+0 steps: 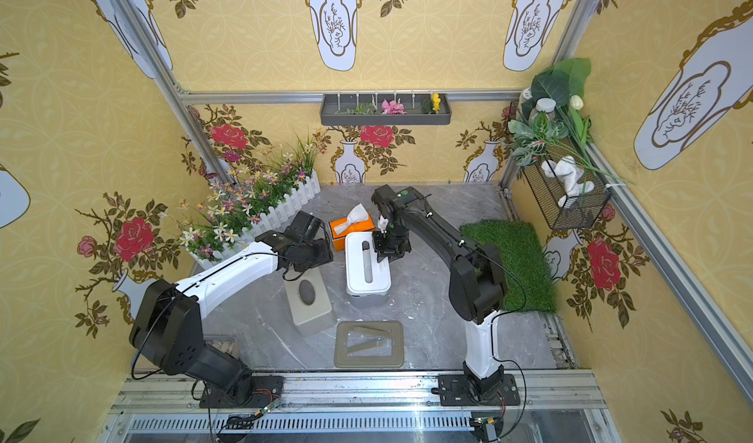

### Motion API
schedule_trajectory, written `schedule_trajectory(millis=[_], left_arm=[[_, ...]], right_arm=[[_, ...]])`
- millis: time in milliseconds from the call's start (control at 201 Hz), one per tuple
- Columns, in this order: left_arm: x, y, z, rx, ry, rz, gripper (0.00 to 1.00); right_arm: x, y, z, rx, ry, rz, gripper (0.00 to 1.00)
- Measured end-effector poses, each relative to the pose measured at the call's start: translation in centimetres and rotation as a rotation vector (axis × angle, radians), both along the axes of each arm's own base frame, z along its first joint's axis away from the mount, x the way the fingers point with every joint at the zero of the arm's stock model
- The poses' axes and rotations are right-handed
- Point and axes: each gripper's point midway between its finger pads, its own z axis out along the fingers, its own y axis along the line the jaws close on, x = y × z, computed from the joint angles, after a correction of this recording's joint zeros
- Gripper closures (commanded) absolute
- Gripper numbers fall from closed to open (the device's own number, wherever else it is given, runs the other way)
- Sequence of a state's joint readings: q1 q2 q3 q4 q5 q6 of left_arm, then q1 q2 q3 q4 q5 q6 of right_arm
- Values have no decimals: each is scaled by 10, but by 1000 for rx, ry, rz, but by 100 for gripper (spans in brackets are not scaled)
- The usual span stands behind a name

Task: Put the tissue paper into the tissue box
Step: Adjust the tissue box at the center of the board.

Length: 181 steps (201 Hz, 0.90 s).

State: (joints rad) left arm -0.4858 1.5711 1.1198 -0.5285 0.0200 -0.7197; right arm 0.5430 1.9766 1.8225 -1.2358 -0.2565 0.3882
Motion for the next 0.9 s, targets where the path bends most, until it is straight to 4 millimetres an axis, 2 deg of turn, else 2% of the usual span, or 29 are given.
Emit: schedule_trajectory(millis=[159,229,334,388,727,901], left_arm=[[5,-21,-2,-80,-21,-28,40],[4,-24,-6,-84,-13,-29,41],[-18,-15,-25,-49,88,-19,42],[-23,-12,-27,-40,108,-16,41],[-28,-4,-11,-29,71,-5,44],[-31,-3,-23,-12,98,-8,45]], right_arm=[[-4,2,-3,-17,12,12,85],[-5,0,-4,-30,16,10,84],[-6,1,-4,-33,14,12,85],[-6,1,-4,-33,14,15,84],[-6,4,-2,-35,5,21,85],[-5,4,-3,-36,7,21,85]])
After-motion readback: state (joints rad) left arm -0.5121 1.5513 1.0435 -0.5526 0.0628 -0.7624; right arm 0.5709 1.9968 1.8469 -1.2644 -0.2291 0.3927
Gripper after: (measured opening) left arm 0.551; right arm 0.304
